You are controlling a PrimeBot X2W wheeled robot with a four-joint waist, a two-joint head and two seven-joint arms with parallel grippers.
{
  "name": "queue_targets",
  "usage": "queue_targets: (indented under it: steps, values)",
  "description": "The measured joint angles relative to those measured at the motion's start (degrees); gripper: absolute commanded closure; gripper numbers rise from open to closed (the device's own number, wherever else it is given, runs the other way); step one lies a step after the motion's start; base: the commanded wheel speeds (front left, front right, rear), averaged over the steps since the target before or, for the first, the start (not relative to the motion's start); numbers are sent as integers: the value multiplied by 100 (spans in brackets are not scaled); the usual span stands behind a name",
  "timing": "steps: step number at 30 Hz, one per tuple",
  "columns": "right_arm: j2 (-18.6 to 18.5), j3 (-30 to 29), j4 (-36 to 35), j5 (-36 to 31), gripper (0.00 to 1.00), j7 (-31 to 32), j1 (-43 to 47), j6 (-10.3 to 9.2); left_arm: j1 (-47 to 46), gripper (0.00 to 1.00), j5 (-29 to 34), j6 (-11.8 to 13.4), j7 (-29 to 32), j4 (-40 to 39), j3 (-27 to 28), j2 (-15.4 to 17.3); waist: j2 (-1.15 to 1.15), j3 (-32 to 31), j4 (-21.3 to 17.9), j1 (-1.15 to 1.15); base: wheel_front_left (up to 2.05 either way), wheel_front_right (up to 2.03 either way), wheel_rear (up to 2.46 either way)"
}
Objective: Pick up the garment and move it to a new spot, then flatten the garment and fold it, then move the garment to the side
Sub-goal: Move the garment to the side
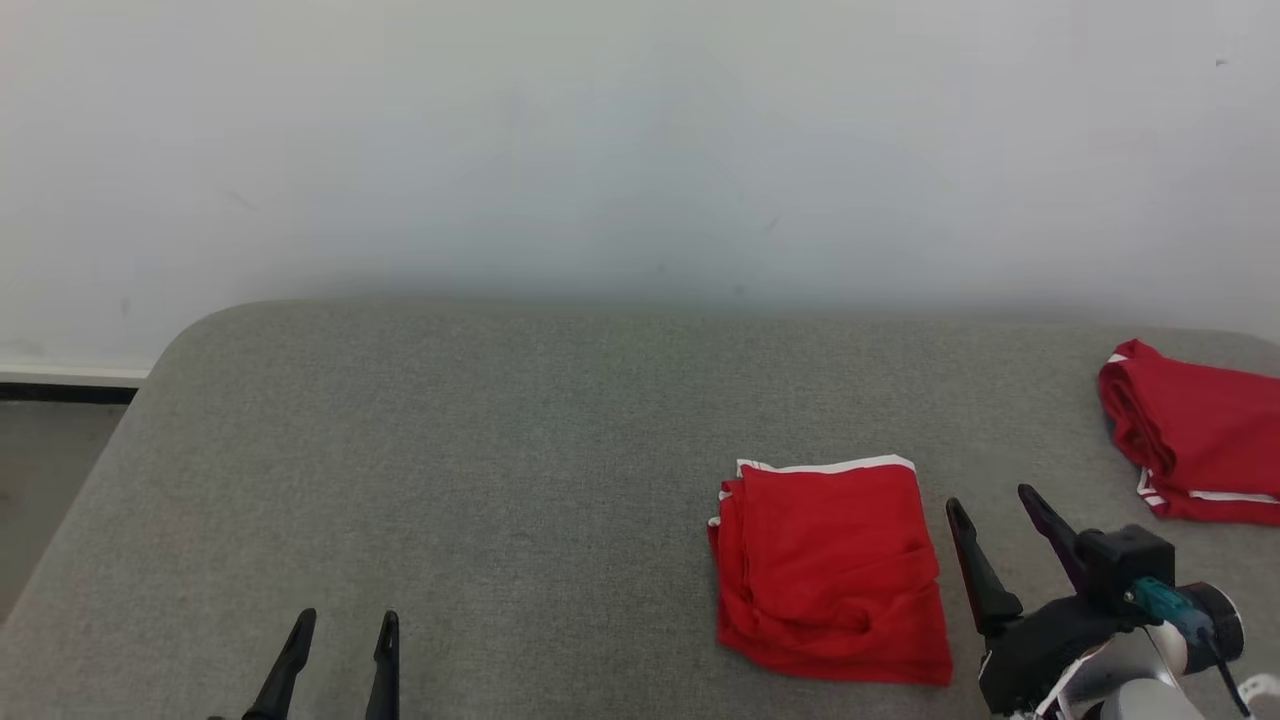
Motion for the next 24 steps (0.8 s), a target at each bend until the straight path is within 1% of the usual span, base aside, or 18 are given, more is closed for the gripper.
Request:
queue_targets:
  steps: [8,15,20,24]
  values:
    - [-146,234,1579,69,0,172,-880,-1,-181,0,-9,-5,-31,163,-132,2,0,207,358,0,0,0,0]
    - [-127,342,2889,224,0,31,-1421,0,-354,0,-25,-7,-51,248,-191,7,0,437,625,0,0,0,0]
    - [-31,446,3596,369,0,-163,-1571,0,-438,0,-48,2,-82,290,-207,2,0,590,747,0,0,0,0]
    - [49,558,4003,492,0,-298,-1667,0,-452,0,-51,14,-89,318,-221,-1,0,661,776,0,0,0,0]
